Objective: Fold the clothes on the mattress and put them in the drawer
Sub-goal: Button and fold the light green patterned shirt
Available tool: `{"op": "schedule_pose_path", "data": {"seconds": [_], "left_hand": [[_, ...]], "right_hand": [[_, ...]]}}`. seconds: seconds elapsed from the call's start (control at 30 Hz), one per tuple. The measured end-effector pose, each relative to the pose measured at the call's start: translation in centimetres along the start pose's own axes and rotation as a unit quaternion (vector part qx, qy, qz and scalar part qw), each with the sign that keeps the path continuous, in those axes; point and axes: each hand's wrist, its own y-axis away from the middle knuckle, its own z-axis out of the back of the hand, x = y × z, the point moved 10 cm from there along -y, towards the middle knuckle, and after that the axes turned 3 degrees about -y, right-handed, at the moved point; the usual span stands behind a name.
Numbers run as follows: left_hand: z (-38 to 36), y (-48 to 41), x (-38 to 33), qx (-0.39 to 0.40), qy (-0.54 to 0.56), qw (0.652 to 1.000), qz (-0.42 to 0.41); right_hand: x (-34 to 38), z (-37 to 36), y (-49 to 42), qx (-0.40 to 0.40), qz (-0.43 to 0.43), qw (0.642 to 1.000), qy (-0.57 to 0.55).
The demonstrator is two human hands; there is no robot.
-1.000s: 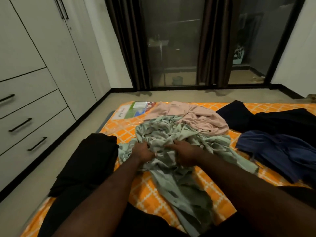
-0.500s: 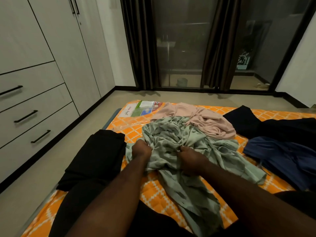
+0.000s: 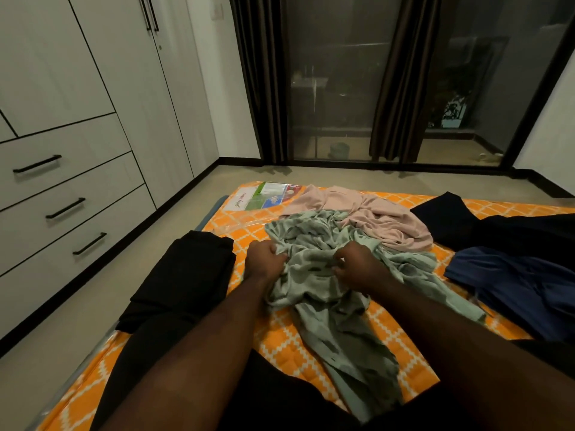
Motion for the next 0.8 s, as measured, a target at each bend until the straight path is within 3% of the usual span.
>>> {"op": "schedule_pose_path", "data": {"seconds": [0.07,0.17,0.2,0.27,0.37,0.43,0.5,0.53,0.63,0.73,0.8], "left_hand": [[0.3,0.9,-2.9,0.008,0.075,0.997,-0.019],[-1.4,3.2,-4.1,0.099,0.242,0.963,0.06],[-2.4,4.2,-4.1,0.144,0.312,0.935,0.091],[-3.1,6.1,-5.0,0.217,0.422,0.872,0.12],[-2.7,7.5,-6.6,0.268,0.495,0.818,0.121],[-1.9,8.1,-7.2,0.272,0.456,0.841,0.104],[-0.7,8.1,-7.0,0.252,0.385,0.885,0.069],[0.3,7.8,-6.7,0.229,0.347,0.908,0.042],[3.4,6.9,-5.9,0.161,0.187,0.967,-0.065],[4.6,6.9,-6.7,0.13,0.044,0.979,-0.152],[4.9,7.7,-8.6,0.106,0.012,0.968,-0.229]], "right_hand": [[0.2,0.5,0.3,-0.02,-0.035,0.981,-0.188],[2.2,-1.9,1.4,0.083,-0.078,0.859,-0.499],[3.0,-2.5,1.8,0.114,-0.076,0.831,-0.539],[4.0,-2.6,2.4,0.13,-0.064,0.811,-0.567],[3.5,-1.0,2.9,0.069,-0.074,0.829,-0.549],[2.5,0.4,3.3,0.021,-0.085,0.84,-0.536],[2.3,1.0,3.4,0.022,-0.081,0.829,-0.553],[2.5,1.1,3.6,0.032,-0.08,0.807,-0.584],[3.8,1.6,4.6,0.065,-0.096,0.697,-0.707],[4.5,1.9,5.0,0.108,-0.097,0.652,-0.744],[4.6,1.4,5.2,0.146,-0.104,0.646,-0.742]]}}
